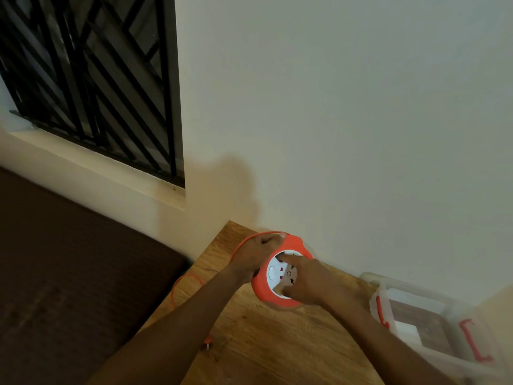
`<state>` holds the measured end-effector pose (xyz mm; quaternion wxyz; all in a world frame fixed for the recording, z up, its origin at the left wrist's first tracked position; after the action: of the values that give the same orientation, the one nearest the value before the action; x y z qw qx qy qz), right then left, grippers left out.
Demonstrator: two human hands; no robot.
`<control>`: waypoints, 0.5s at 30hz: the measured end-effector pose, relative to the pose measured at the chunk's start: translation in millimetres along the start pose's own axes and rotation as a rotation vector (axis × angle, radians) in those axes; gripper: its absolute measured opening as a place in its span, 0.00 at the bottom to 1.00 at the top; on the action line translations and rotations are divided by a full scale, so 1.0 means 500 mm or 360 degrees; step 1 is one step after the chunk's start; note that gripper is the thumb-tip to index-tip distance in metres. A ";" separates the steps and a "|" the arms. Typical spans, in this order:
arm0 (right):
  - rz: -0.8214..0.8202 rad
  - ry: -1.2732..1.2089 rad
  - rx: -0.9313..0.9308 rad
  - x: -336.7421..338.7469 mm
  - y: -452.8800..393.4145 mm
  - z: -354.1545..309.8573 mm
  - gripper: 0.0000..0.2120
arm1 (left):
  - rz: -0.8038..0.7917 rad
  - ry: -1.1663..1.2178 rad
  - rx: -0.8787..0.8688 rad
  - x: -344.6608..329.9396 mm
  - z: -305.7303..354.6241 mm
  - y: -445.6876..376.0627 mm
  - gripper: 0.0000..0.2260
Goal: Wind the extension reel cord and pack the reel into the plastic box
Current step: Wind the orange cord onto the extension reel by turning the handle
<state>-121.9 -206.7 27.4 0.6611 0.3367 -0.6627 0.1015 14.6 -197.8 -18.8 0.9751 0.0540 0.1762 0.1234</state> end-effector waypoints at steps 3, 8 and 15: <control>-0.0313 -0.0516 -0.0016 -0.001 0.017 -0.010 0.40 | -0.0018 -0.0008 0.0024 0.008 -0.009 -0.001 0.09; 0.0028 -0.0026 0.0094 -0.007 0.047 -0.023 0.42 | 0.0032 0.0032 0.0063 0.031 -0.006 -0.010 0.11; 0.0494 0.0892 0.0593 -0.011 0.060 -0.034 0.25 | 0.0039 -0.0004 0.0094 0.045 0.007 -0.016 0.14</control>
<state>-126.2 -172.3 33.5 0.7211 0.3059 -0.4694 0.4076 37.9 -199.7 -24.2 0.9717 0.0851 0.1778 0.1300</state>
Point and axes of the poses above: each hand's wrist, its own y-axis away from the middle knuckle, its own x-axis out of the back of the hand, z = x × y, the point moved 7 cm from there along -y, towards the middle knuckle, and after that the axes turned 10 degrees about y, right-handed, at the moved point
